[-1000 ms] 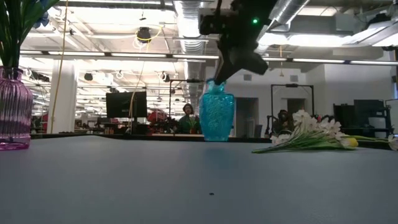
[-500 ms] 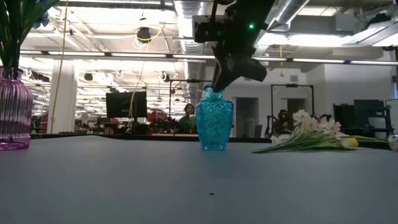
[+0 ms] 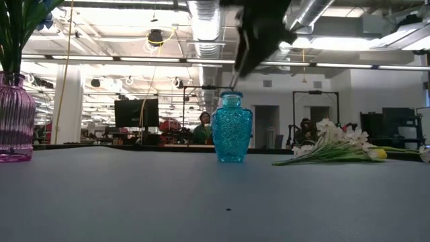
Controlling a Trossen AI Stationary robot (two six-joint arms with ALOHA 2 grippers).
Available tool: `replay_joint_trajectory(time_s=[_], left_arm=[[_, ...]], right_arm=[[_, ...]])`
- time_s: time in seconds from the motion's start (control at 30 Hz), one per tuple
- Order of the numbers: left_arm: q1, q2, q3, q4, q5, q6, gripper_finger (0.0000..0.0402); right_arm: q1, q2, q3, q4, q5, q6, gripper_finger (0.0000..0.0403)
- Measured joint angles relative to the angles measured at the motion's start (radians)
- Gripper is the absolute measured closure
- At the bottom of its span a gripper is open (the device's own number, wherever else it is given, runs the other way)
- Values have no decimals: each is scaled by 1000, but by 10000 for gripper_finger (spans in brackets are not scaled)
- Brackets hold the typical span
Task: Sort flowers into vase by color
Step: Put the right yellow tulip into the blue vase
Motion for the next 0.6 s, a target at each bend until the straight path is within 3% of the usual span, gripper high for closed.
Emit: replay_joint_trajectory(time_s=[0.23,0.4,0.6], left_arm=[[0,0,0,0,0,30,288],[0,0,0,0,0,51,288],[0,0,0,0,15,48,288]], right_arm=[[-82,-166,9,-166,-27,247,148],[-254,-256,-28,-314,-128,403,148],[-502,-289,-105,-460,-230,413,148]])
